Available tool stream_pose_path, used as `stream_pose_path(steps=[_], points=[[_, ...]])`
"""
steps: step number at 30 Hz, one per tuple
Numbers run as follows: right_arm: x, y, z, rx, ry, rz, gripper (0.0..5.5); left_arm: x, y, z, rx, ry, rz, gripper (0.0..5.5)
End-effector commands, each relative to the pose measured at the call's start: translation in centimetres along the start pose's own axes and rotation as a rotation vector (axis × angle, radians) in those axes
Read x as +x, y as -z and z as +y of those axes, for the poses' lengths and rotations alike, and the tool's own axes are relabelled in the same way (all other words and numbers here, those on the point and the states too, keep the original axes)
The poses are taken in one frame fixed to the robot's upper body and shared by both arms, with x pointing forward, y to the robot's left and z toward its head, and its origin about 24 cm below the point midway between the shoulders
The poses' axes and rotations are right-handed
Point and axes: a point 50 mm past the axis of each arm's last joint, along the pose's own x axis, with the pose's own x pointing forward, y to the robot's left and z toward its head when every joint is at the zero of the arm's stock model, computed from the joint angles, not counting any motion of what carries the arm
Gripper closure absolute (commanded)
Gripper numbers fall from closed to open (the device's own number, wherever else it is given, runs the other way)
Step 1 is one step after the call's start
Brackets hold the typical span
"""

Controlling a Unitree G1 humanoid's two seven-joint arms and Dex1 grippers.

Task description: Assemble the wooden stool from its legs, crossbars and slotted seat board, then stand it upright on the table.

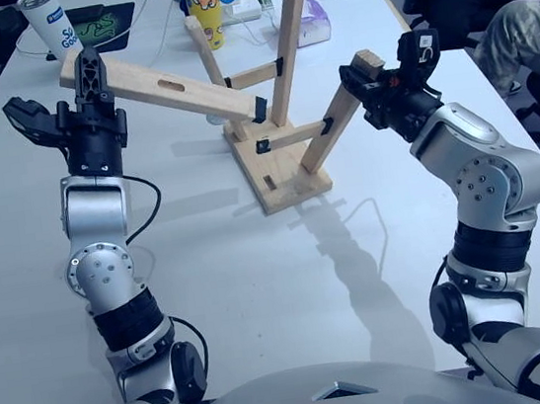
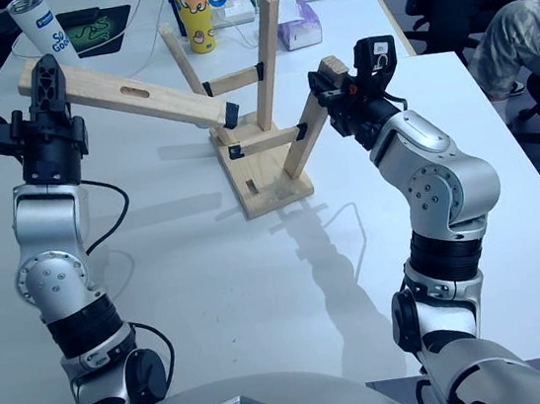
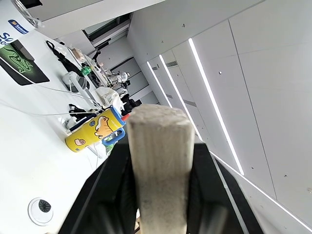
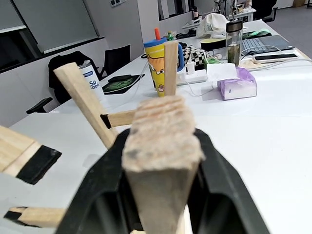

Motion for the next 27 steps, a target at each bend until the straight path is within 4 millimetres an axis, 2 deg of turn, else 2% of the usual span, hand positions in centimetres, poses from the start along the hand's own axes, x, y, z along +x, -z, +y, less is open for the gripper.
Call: stream_pose_path(steps=[1, 6, 8, 10, 13, 18, 22, 27], points=[[0.0, -1.6, -1.5, -0.144, 0.127, -0.078, 4.45, 0.4, 0.0, -0.2, 0.017, 0.012, -0.005, 4.47], [0.0, -1.3, -2.6, -0.192, 0.211, -0.092, 4.46, 0.5, 0.1, -0.1, 0.027, 0.009, -0.001, 4.47], [0.2, -0.8, -2.3, -0.213, 0.224, -0.082, 4.46, 0.6, 0.4, -0.1, 0.053, 0.005, 0.009, 4.47], [0.4, -0.1, -1.8, -0.157, 0.202, -0.060, 4.46, 0.8, 0.8, 0.0, 0.072, -0.003, 0.026, 4.47], [0.5, 1.3, -1.5, 0.008, 0.209, 0.000, 4.47, 0.8, 2.8, 0.7, 0.173, -0.060, 0.101, 4.47], [0.3, 2.9, -0.9, 0.167, 0.260, 0.057, 4.47, 1.0, 6.5, 1.5, 0.282, -0.142, 0.191, 4.47], [0.5, 3.4, 0.0, 0.206, 0.256, 0.067, 4.47, 1.7, 8.5, 1.7, 0.325, -0.162, 0.214, 4.47], [0.6, 3.6, 0.8, 0.202, 0.255, 0.061, 4.47, 2.4, 9.7, 1.9, 0.405, -0.166, 0.209, 4.47]])
